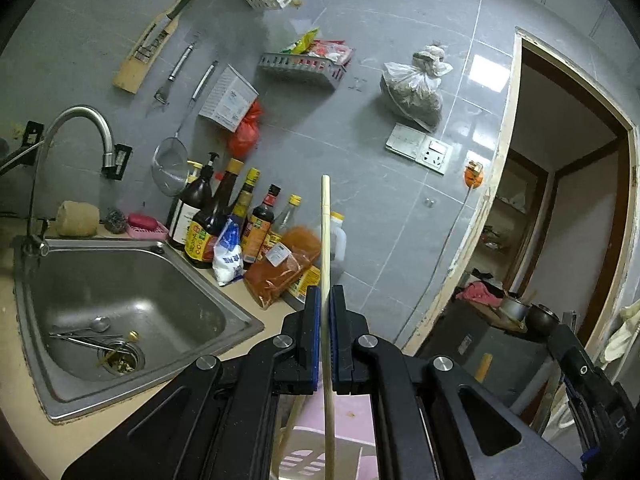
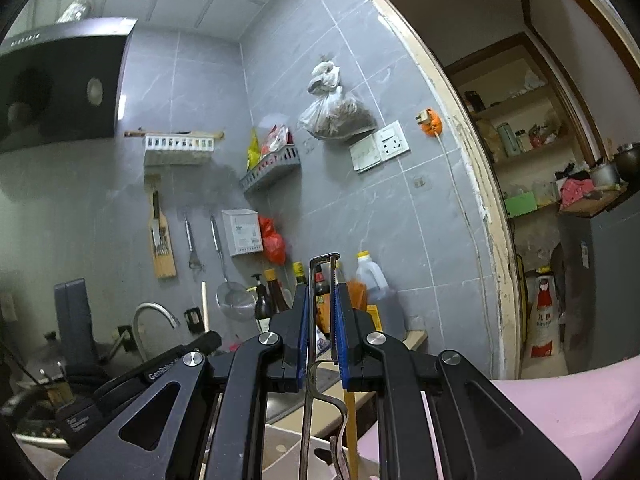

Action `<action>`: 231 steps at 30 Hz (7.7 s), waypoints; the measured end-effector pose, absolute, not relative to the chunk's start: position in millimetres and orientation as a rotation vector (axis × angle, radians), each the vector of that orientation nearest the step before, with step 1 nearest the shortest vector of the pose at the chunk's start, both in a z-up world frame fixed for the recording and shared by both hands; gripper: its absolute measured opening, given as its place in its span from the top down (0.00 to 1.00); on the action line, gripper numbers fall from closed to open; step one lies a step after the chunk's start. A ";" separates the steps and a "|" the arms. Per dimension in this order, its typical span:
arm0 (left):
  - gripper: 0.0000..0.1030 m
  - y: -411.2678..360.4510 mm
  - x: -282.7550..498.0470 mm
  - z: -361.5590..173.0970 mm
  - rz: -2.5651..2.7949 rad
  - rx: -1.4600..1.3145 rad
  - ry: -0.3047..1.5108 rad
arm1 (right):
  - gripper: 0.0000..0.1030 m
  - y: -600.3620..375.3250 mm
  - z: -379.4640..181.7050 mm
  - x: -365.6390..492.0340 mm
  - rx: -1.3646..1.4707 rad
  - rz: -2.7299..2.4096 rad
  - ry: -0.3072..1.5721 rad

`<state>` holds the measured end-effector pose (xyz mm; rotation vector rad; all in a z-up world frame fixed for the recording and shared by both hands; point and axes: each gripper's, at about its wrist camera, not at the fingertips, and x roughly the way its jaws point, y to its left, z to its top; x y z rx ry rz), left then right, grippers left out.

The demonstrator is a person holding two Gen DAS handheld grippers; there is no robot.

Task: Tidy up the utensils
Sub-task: 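Lift the chopstick and peeler and carry both over the caddy, then drop the chopstick and peeler into the caddy, opening both tools, then move both tools back down to the last chopstick and spoon, then close the left tool on the chopstick while the right tool grasps the spoon, then lift the chopstick and spoon and carry both over the white caddy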

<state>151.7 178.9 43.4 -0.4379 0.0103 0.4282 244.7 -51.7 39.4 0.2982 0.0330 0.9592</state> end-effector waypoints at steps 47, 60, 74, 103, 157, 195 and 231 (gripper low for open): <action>0.59 155.4 125.5 55.7 0.332 -0.354 0.188 | 0.38 -97.2 59.0 231.1 0.246 0.843 0.117; 0.19 78.2 104.2 91.5 0.256 -0.170 0.267 | 0.00 -175.7 73.8 220.3 0.152 0.638 0.262; 0.18 -5.5 117.1 37.5 -0.020 -0.116 0.447 | 0.00 -243.5 10.1 214.2 0.089 0.490 0.492; 0.33 -15.1 199.8 -96.6 -0.131 -0.103 0.878 | 0.72 -191.6 -110.6 217.4 0.088 0.504 0.972; 0.94 -26.6 192.5 -99.8 -0.133 -0.036 1.134 | 0.74 -168.3 -114.3 260.4 -0.166 0.373 1.005; 0.98 -21.9 130.8 -40.1 -0.121 -0.066 0.535 | 0.91 -193.2 -53.2 181.9 0.102 0.561 0.471; 0.98 -0.2 111.6 -30.4 -0.102 -0.132 0.484 | 0.98 -163.0 -82.6 188.4 0.013 0.614 0.617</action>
